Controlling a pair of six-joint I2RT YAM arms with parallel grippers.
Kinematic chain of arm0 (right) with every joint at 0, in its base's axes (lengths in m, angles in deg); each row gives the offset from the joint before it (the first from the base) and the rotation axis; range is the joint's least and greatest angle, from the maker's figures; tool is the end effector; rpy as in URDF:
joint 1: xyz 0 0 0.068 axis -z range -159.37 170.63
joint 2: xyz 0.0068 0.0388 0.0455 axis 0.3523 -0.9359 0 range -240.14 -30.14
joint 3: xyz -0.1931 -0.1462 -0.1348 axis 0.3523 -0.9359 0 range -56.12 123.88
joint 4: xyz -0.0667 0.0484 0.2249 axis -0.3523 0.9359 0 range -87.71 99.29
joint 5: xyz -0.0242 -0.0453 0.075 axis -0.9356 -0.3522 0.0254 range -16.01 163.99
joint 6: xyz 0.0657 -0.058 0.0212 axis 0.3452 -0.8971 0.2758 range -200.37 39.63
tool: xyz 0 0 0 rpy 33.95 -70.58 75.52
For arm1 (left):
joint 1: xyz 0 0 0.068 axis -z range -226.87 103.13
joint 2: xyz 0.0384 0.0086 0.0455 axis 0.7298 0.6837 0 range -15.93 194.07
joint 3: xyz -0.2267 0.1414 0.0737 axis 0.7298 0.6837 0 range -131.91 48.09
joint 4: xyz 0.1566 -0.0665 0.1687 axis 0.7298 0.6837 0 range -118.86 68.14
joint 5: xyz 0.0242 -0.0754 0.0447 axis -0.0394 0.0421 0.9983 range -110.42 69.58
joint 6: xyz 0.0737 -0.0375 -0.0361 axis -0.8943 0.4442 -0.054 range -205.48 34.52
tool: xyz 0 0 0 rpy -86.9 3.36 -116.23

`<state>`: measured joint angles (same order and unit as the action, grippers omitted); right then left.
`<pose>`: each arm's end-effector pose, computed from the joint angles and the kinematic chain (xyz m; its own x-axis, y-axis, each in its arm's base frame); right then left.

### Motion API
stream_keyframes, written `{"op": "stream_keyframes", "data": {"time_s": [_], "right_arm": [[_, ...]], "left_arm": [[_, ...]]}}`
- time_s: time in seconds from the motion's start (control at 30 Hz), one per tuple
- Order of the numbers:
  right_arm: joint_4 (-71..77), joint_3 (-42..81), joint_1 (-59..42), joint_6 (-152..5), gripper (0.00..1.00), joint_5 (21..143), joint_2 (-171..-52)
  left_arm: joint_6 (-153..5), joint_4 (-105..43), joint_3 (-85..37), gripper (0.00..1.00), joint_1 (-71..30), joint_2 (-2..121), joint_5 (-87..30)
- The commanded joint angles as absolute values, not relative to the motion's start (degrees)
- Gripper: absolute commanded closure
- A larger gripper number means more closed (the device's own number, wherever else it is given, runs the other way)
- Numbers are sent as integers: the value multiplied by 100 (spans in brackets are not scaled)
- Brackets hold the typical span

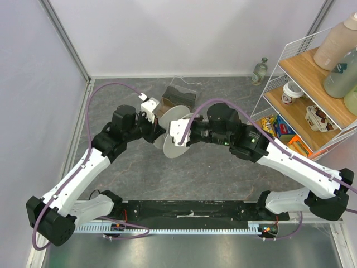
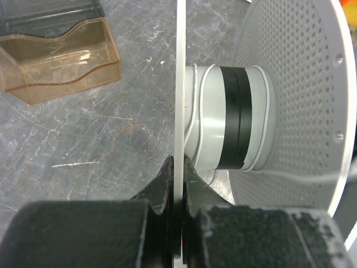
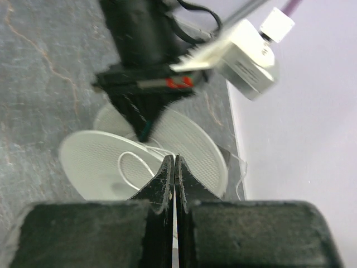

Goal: Wrap the cables

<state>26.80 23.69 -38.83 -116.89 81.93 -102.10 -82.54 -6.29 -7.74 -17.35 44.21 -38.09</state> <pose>0.1405 0.2601 0.4144 0.4305 -0.4301 -0.7935 -0.8264 0.1658 -0.5382 0.2023 -0.1425 0.3213 -0.4290 0.1867 -0.8838 0.6839 0.7063 -0.1828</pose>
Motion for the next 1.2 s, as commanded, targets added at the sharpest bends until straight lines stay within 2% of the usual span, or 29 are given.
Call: {"op": "stream_keyframes", "data": {"time_s": [0.0,0.23,0.43,0.63,0.87,0.97,1.1,1.17], "right_arm": [[2496,2676,-3519,-11869,100,8137,-10133],[2838,2571,-3220,-12634,100,8163,-10019],[3076,1965,-2702,-13029,100,8444,-9685],[3735,1798,-1990,-13249,100,9313,-9351],[3736,1130,-1541,-13083,100,10316,-8868],[3543,1024,-1409,-12837,81,10352,-8859],[3393,1068,-1146,-12582,68,10431,-8850],[3410,1111,-1040,-12494,66,10518,-8789]], "left_arm": [[-9478,-1050,-641,98,-1681,4042,-4406],[-10183,-865,-350,98,-1690,3533,-4836],[-10718,-830,-148,98,-1681,2926,-5627],[-11369,-531,-271,98,-1690,2609,-6171],[-11634,-425,-613,98,-1690,2661,-6849],[-11607,-390,-754,98,-1689,2705,-7007],[-11502,-189,-991,98,-1690,2863,-6955],[-11257,-153,-1158,98,-1690,2986,-6911]]}}
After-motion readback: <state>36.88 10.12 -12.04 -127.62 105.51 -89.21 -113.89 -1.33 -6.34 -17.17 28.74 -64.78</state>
